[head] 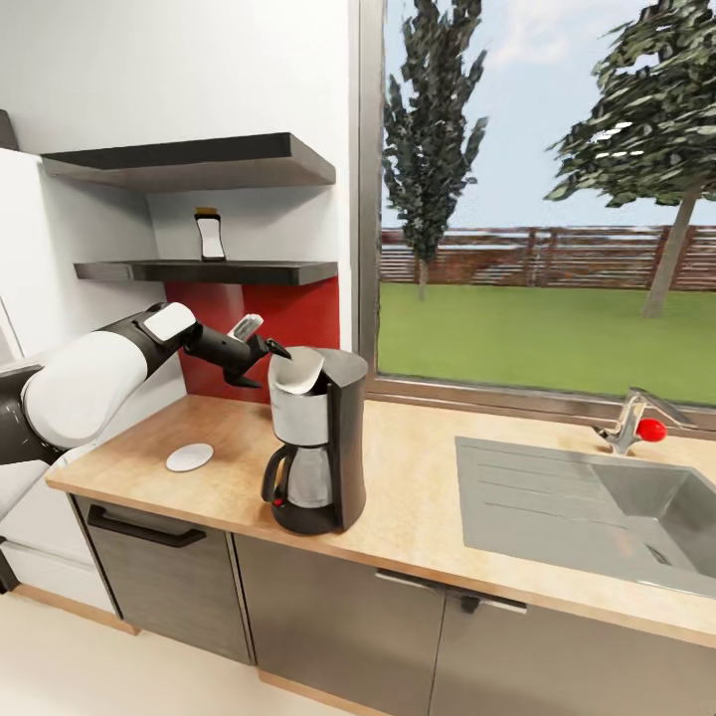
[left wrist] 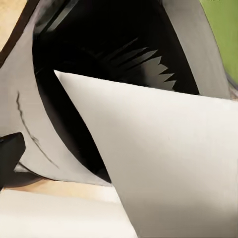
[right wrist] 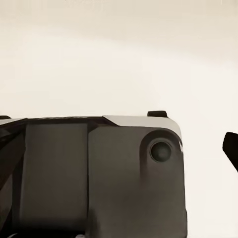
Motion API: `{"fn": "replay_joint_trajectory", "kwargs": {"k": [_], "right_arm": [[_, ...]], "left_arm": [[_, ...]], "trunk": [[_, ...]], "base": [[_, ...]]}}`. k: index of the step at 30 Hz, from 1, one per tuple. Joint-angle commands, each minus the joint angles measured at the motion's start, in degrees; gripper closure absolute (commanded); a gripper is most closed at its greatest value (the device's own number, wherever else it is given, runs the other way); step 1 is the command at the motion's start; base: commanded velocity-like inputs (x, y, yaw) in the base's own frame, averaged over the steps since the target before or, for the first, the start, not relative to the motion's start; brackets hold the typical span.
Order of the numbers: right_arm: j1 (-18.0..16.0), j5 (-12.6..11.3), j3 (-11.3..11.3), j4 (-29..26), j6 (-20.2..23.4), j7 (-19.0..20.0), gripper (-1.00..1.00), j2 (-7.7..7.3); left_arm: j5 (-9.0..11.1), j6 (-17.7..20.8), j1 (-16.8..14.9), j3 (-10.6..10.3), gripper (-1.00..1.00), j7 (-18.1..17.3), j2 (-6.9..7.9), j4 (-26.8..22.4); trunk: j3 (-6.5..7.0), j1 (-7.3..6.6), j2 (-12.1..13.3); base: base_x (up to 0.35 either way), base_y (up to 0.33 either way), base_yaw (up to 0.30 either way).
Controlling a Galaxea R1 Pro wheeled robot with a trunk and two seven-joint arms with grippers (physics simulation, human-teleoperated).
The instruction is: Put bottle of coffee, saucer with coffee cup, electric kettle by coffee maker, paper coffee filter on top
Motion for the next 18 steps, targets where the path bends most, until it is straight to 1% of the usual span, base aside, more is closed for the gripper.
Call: {"fn": "replay_joint_trajectory", "kwargs": {"k": [1, 6, 18], "right_arm": [[-0.02, -0.05, -0.13, 0.05, -0.20, -0.02, -1.00, 0.02], [-0.02, -0.05, -0.13, 0.05, -0.20, -0.02, -1.00, 0.01], [-0.02, -0.05, -0.13, 0.05, -0.20, -0.02, -1.00, 0.01]], "left_arm": [[-0.18, 0.01, -0.05, 0.09, -1.00, -0.28, 0.04, 0.14], [-0.18, -0.01, -0.05, 0.09, -1.00, -0.28, 0.04, 0.14], [-0.18, 0.02, -0.05, 0.09, -1.00, -0.28, 0.06, 0.14]], "trunk": [[-0.02, 0.04, -0.03], [-0.02, 0.04, -0.03], [-0.02, 0.04, -0.03]], "base": [[0.149, 0.158, 0.000], [0.064, 0.054, 0.000], [0.004, 0.003, 0.000]]}}
